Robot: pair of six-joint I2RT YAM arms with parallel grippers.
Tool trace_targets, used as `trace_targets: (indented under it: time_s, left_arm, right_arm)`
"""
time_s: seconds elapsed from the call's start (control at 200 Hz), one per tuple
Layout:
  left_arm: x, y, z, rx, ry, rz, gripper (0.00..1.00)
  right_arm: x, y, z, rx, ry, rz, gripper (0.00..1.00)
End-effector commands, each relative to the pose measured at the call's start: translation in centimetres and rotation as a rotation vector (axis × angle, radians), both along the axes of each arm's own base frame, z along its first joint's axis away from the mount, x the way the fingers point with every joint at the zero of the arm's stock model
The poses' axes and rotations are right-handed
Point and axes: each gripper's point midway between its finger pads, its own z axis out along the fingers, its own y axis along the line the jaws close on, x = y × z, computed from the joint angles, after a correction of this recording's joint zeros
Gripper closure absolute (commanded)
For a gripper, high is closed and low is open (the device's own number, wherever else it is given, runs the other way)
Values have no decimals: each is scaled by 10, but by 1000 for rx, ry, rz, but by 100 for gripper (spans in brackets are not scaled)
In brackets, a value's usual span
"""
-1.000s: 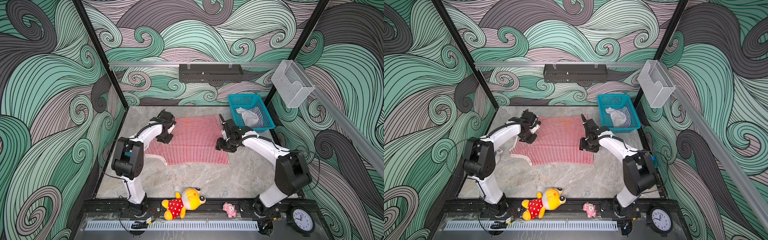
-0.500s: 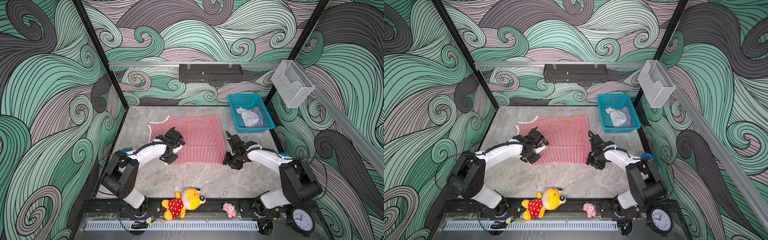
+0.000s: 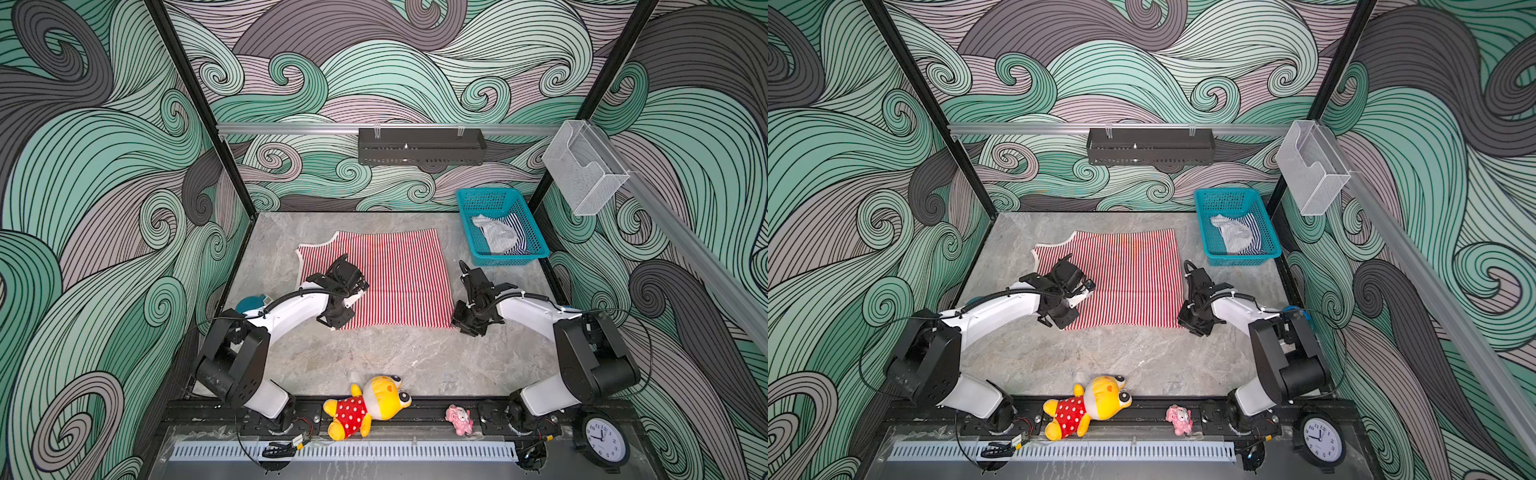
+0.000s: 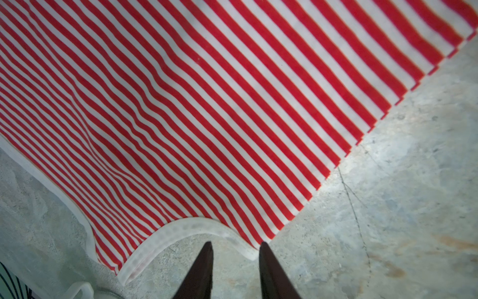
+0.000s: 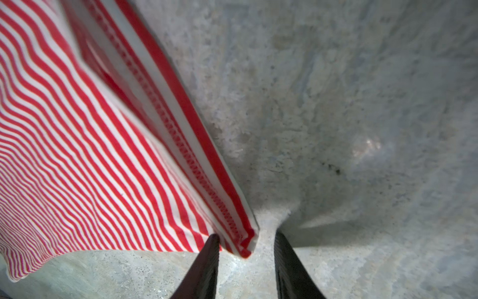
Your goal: Fold and stack the tank tops
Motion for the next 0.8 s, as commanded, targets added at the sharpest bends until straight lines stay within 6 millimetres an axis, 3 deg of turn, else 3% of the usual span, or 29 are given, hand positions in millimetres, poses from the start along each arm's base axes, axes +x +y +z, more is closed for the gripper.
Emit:
trace_targets:
  time_s: [0.0, 0.215, 0.34, 0.505, 0.706, 0.796]
  left_arm:
    - [0, -2, 7, -14, -24, -1, 66]
    - [-3, 1, 9, -7, -20, -6, 67]
    - [-7, 1, 7, -9, -5, -16, 67]
    - [-11, 1, 4, -11, 7, -22, 67]
    - [-17, 1, 0, -16, 29, -30, 67]
    - [-20, 1, -4, -17, 45, -43, 67]
  right_arm:
    - [-6, -5, -5, -41, 41, 3, 66]
    - [-6, -15, -8, -101, 47, 4, 71]
    - [-2, -12, -12, -105, 50, 12, 81]
    - [0, -8, -16, -122, 60, 33, 80]
    - [0, -7, -13, -136, 57, 57, 99]
    - [1, -5, -4, -129, 39, 66, 100]
